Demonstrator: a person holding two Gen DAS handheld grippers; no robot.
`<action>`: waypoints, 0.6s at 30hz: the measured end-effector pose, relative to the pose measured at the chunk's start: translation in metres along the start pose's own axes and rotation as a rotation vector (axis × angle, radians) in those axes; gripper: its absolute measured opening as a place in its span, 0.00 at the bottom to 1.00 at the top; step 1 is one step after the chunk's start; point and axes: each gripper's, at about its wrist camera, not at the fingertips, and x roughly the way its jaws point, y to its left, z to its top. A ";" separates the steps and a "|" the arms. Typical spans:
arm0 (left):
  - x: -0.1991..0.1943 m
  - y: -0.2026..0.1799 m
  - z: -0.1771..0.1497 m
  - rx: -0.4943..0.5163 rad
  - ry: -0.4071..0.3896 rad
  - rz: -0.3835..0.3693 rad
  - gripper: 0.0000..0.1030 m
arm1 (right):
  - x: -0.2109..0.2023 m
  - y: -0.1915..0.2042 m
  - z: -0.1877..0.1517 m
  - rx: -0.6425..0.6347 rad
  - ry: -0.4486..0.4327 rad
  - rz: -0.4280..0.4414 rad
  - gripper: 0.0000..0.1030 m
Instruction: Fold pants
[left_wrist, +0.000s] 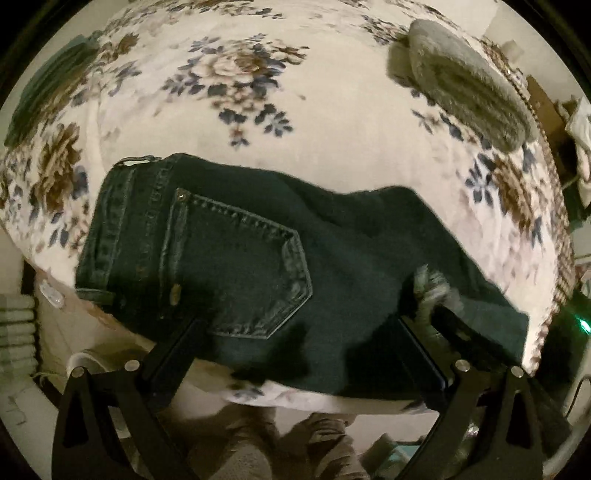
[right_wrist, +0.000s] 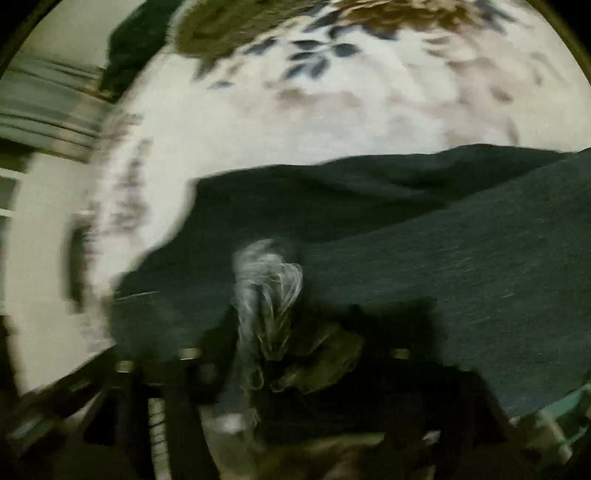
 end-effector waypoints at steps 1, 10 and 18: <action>0.002 -0.002 0.002 -0.003 0.006 -0.019 1.00 | -0.017 -0.004 -0.001 0.017 -0.022 0.017 0.70; 0.087 -0.083 0.007 0.101 0.198 -0.149 0.94 | -0.092 -0.087 -0.005 0.110 -0.060 -0.283 0.70; 0.076 -0.105 -0.006 0.215 0.102 -0.144 0.05 | -0.080 -0.104 0.006 0.048 0.011 -0.488 0.92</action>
